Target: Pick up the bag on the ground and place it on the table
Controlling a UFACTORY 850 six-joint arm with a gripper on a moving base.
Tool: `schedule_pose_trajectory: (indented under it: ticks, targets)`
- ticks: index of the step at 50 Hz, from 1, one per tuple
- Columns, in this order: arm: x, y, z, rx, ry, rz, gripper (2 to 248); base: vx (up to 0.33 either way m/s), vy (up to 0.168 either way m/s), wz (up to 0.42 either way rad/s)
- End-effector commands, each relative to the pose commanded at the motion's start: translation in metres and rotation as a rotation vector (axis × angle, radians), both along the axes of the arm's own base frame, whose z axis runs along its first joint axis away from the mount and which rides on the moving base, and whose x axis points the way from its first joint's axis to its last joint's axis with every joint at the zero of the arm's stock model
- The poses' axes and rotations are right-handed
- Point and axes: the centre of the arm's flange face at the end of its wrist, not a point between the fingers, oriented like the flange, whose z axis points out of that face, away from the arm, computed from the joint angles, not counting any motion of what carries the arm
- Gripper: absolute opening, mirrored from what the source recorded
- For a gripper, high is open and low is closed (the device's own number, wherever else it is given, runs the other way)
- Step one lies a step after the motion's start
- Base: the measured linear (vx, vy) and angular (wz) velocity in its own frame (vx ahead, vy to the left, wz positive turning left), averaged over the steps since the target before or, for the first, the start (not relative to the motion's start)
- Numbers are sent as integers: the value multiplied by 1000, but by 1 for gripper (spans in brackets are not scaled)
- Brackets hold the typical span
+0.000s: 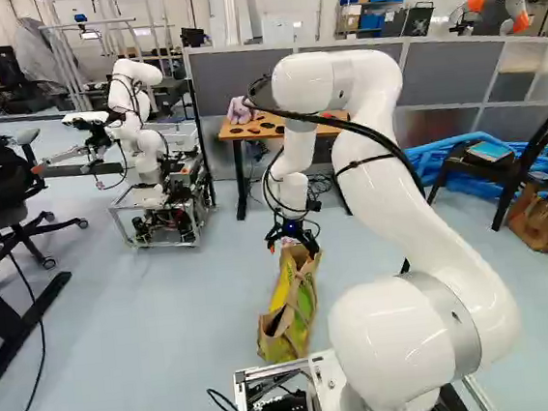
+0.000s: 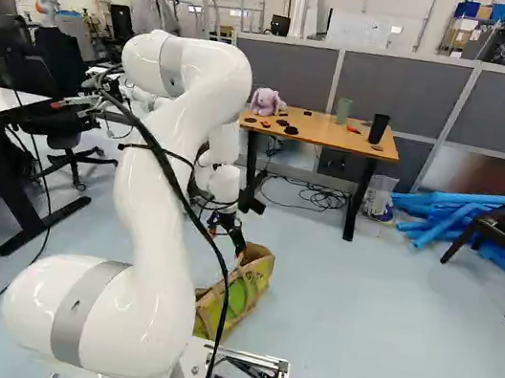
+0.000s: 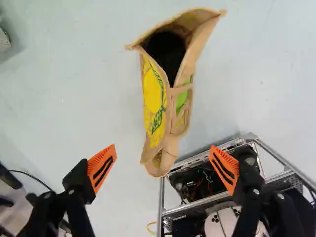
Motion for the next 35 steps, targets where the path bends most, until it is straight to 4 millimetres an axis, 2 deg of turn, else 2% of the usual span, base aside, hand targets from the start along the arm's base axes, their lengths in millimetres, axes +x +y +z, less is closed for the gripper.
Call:
schedule_pose_trajectory:
  ticks: [9, 35]
  targets:
    - [3, 0, -14, -2, 14, -54, 247, 0, 0, 0]
    - [9, 0, -54, -4, 46, -62, 247, 0, 0, 0]
